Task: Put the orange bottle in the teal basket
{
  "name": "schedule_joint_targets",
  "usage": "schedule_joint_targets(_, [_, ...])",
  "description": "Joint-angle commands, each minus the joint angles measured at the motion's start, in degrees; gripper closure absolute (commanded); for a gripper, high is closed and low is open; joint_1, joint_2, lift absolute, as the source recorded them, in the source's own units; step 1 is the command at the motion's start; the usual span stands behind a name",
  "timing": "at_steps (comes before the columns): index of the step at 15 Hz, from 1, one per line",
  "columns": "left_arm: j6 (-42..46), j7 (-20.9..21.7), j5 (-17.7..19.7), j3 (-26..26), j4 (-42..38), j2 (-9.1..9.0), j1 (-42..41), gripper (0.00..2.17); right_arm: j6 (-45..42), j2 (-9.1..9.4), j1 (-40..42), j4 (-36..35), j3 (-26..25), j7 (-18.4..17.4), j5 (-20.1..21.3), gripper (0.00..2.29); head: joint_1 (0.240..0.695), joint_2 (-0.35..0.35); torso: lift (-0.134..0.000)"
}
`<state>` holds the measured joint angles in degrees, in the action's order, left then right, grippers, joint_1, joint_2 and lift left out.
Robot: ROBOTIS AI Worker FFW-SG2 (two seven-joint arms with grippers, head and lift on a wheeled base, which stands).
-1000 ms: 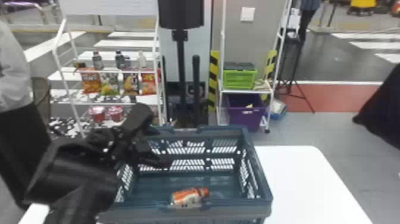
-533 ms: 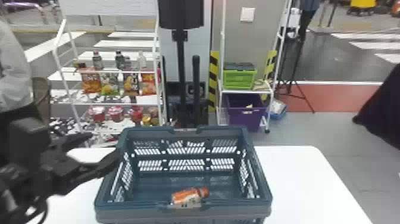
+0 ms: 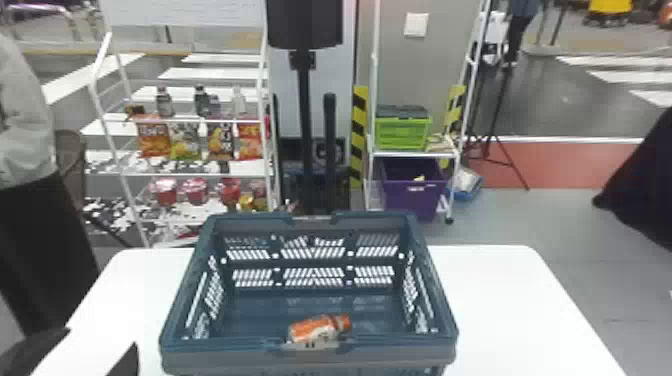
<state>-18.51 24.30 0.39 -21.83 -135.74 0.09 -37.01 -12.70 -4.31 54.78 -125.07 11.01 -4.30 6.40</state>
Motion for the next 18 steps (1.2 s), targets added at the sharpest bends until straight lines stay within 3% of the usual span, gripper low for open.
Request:
schedule_joint_targets(1, [11.7, -3.9, 0.8, 4.2, 4.3, -0.24, -5.3, 0.15, -0.2, -0.26, -0.4, 0.0, 0.1, 0.0, -0.2, 0.13, 0.499, 0.0, 0.0])
schedule_joint_targets(6, [26.1, -16.2, -2.1, 13.3, 12.3, -0.24, -9.7, 0.15, -0.2, -1.05, -0.7, 0.0, 0.3, 0.0, -0.9, 0.13, 0.499, 0.0, 0.0])
schedule_joint_targets(9, [29.3, -21.7, -1.2, 17.0, 14.5, -0.24, -10.8, 0.15, -0.7, -2.01, -0.7, -0.2, 0.2, 0.1, -1.7, 0.13, 0.499, 0.0, 0.0])
schedule_joint_targets(18, [32.6, -22.1, 2.2, 17.4, 16.8, -0.24, -12.0, 0.15, -0.7, -3.6, -0.1, -0.7, 0.0, 0.1, -2.5, 0.13, 0.499, 0.0, 0.0])
